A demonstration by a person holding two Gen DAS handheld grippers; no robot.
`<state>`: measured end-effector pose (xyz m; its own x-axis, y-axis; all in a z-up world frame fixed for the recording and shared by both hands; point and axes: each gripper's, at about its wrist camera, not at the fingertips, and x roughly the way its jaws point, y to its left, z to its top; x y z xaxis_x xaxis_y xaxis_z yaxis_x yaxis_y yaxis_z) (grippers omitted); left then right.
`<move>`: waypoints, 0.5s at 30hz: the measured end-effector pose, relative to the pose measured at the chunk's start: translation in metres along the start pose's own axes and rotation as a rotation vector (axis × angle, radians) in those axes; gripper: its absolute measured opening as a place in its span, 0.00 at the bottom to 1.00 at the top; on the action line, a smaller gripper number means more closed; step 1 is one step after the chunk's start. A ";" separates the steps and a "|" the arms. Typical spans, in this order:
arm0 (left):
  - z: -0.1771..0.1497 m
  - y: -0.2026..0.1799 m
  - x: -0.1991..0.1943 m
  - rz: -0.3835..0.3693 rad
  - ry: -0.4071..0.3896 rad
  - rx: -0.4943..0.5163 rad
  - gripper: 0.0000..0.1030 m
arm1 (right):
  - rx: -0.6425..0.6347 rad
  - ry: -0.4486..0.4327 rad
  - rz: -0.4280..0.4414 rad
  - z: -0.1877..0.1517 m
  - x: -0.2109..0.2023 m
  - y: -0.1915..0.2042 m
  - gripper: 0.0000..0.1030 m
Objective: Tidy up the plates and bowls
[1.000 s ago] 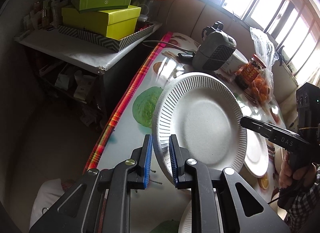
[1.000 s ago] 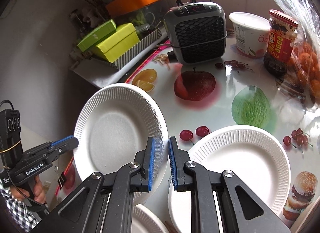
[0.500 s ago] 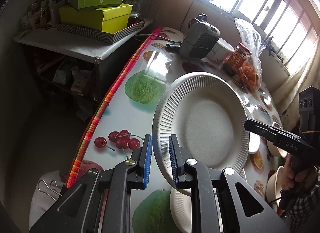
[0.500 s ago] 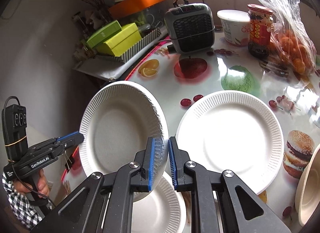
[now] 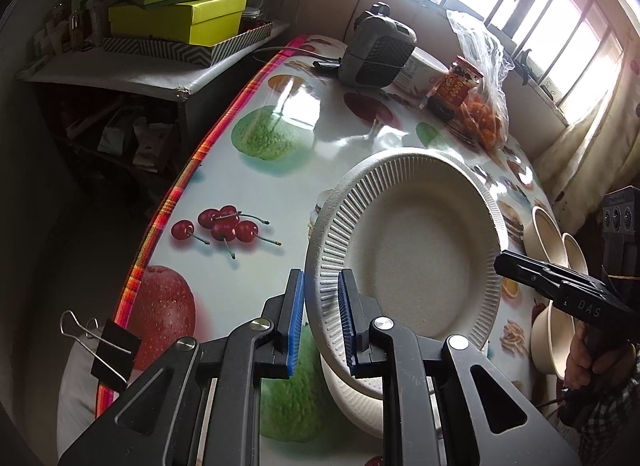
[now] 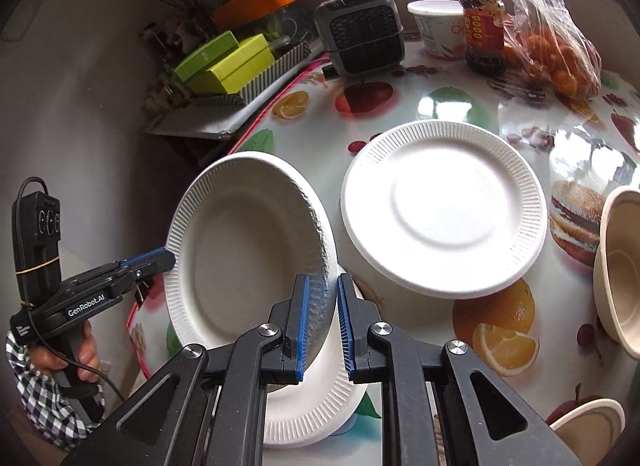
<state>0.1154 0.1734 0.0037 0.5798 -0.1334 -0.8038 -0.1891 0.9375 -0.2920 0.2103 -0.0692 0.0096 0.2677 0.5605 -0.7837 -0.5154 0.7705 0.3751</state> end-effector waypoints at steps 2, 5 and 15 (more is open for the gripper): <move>-0.004 -0.002 0.001 0.002 0.007 0.007 0.17 | 0.009 0.006 0.000 -0.007 -0.001 -0.002 0.14; -0.009 -0.004 0.002 0.003 0.017 0.014 0.17 | 0.025 0.015 0.000 -0.016 -0.003 -0.004 0.14; -0.024 -0.008 0.010 0.001 0.065 0.033 0.17 | 0.041 0.046 -0.023 -0.035 -0.007 -0.006 0.14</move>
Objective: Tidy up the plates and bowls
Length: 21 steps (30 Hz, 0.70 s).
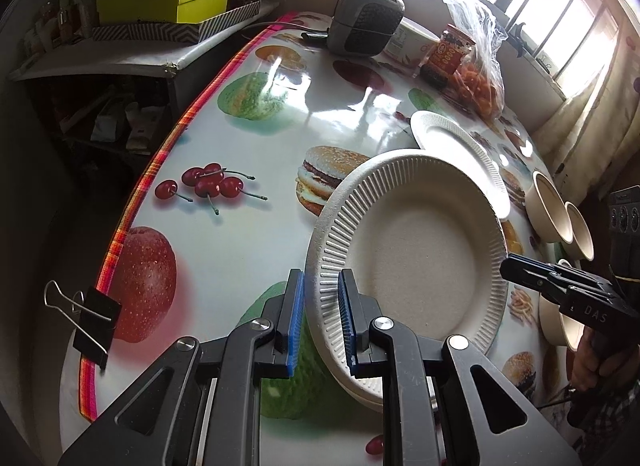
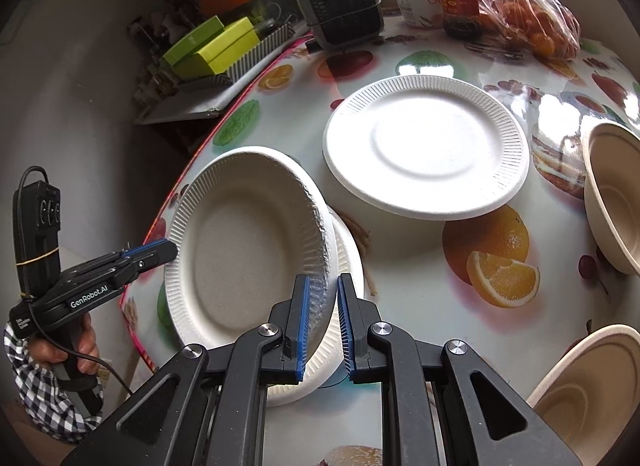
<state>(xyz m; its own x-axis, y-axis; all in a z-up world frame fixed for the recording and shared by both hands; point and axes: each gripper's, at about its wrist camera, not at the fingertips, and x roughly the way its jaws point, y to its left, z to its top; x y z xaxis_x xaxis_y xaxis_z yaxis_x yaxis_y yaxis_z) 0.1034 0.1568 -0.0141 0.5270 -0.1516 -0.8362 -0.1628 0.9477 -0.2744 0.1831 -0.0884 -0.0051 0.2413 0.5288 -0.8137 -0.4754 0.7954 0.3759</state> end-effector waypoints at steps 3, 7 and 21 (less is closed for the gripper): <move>-0.002 -0.003 0.003 0.005 0.013 0.011 0.17 | -0.002 0.008 -0.012 -0.003 0.000 0.000 0.14; -0.003 -0.006 0.006 0.006 0.022 0.022 0.17 | -0.007 0.006 -0.032 -0.006 0.000 -0.001 0.14; -0.003 -0.009 0.009 0.024 0.037 0.035 0.17 | -0.041 0.011 -0.074 -0.010 0.003 0.002 0.16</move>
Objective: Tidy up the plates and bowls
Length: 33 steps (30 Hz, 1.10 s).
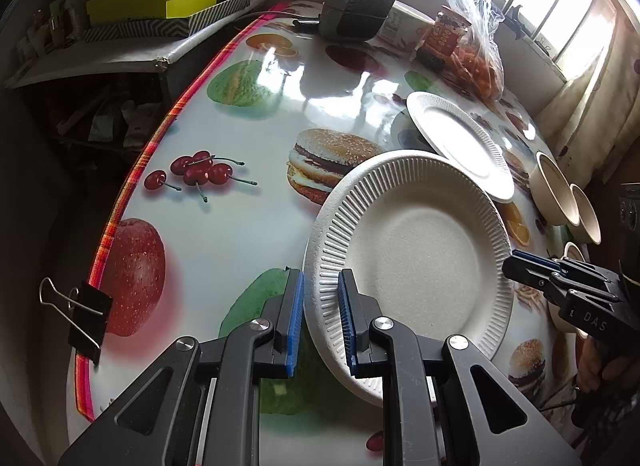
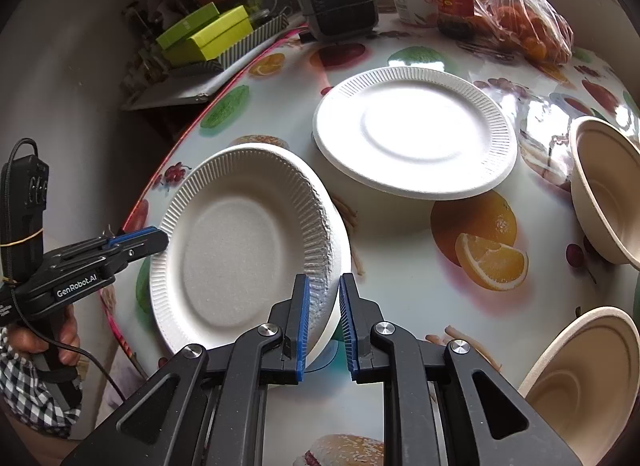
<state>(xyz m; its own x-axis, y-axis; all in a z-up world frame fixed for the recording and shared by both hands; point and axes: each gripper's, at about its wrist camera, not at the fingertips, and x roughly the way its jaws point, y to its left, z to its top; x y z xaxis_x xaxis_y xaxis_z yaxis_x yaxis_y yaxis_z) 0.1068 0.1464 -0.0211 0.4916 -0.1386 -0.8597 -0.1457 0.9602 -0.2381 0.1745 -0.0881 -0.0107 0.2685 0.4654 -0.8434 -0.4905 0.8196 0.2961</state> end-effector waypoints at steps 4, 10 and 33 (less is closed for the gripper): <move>-0.001 0.001 0.002 0.001 0.005 -0.006 0.18 | -0.001 0.005 -0.004 -0.001 0.001 0.000 0.16; -0.001 0.002 0.002 0.002 0.004 -0.011 0.18 | -0.011 0.006 -0.016 -0.003 0.002 0.003 0.16; 0.007 0.004 -0.002 0.039 -0.004 -0.006 0.23 | -0.014 -0.010 -0.032 0.001 -0.004 0.000 0.26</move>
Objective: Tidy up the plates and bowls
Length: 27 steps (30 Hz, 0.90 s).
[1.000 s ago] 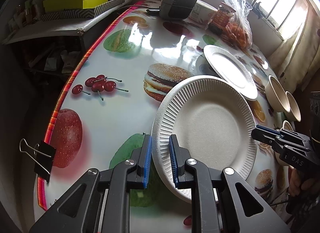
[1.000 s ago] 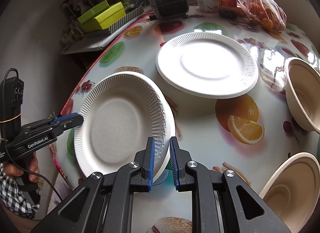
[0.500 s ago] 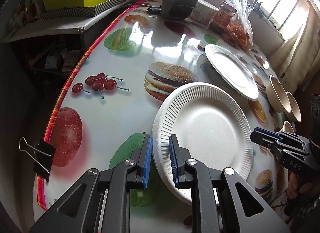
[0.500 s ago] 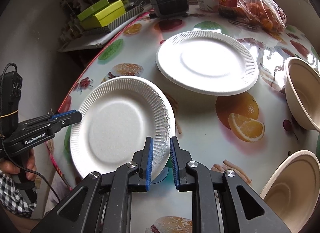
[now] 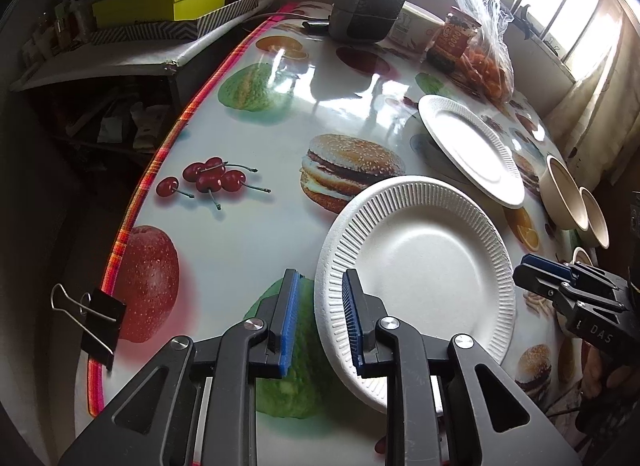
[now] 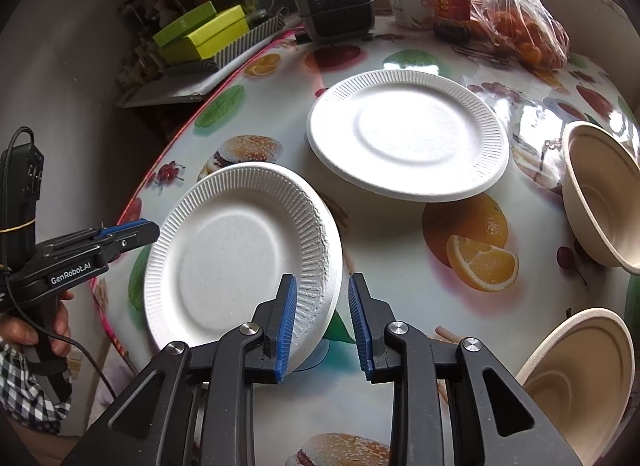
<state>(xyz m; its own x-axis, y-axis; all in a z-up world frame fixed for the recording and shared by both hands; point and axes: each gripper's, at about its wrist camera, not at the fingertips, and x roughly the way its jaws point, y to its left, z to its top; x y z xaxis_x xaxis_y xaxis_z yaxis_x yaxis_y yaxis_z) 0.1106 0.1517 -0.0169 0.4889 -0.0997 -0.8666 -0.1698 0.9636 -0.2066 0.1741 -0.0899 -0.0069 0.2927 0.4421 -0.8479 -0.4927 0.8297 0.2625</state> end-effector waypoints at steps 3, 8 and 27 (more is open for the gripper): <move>0.006 -0.001 -0.005 -0.011 -0.016 0.000 0.27 | -0.003 -0.017 0.001 0.003 -0.007 -0.002 0.31; 0.021 -0.011 -0.012 -0.033 -0.040 0.011 0.27 | 0.000 -0.057 -0.014 0.013 -0.024 -0.012 0.39; 0.087 -0.070 0.010 -0.112 -0.038 0.045 0.27 | 0.015 -0.141 -0.093 0.080 -0.051 -0.085 0.42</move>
<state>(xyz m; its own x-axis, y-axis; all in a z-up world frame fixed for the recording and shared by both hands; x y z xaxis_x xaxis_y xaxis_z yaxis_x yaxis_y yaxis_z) 0.2013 0.1051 0.0284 0.5346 -0.1992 -0.8213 -0.0740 0.9571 -0.2802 0.2664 -0.1562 0.0507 0.4494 0.4054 -0.7961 -0.4457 0.8740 0.1936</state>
